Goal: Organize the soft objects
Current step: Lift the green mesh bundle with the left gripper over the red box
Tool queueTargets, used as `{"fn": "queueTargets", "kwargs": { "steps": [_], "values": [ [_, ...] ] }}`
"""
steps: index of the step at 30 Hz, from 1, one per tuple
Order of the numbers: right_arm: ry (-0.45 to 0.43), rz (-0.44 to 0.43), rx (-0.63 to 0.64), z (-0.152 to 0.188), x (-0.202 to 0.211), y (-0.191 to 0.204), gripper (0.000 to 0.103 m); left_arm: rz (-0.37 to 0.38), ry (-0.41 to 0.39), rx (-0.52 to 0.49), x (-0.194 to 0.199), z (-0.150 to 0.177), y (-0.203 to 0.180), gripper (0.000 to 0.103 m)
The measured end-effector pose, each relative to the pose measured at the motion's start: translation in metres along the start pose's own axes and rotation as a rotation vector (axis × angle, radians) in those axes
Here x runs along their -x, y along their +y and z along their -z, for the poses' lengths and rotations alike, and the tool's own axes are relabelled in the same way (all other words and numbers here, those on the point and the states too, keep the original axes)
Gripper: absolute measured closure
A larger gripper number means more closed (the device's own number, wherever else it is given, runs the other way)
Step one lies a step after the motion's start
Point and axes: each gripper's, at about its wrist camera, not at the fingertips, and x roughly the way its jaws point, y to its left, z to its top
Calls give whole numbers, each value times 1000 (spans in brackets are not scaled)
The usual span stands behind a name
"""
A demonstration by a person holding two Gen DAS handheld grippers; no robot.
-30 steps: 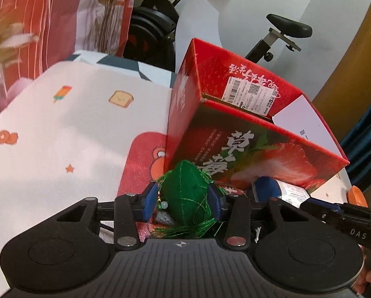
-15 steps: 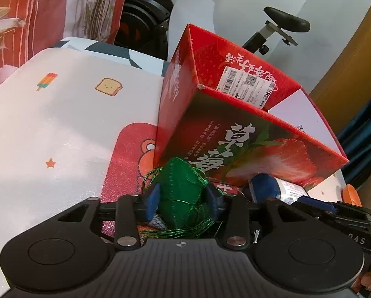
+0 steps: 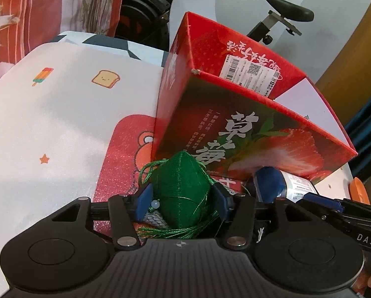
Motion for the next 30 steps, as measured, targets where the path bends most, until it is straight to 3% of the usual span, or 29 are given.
{"fn": "queueTargets", "kwargs": {
  "steps": [4, 11, 15, 18, 30],
  "values": [
    [-21, -7, -6, -1, 5, -2, 69, 1, -46, -45, 13, -3, -10, 57],
    [-26, -4, -17, -2, 7, -6, 69, -6, -153, -38, 48, -21, -17, 57],
    [-41, -7, -23, -3, 10, -8, 69, -29, -255, -71, 76, -33, -28, 57],
    [-41, -9, -28, -1, 11, -8, 69, -7, -305, -97, 89, -39, -36, 57],
    [-68, -9, 65, -1, 17, 7, 64, 145, -144, -126, 42, -25, -78, 57]
  ]
}}
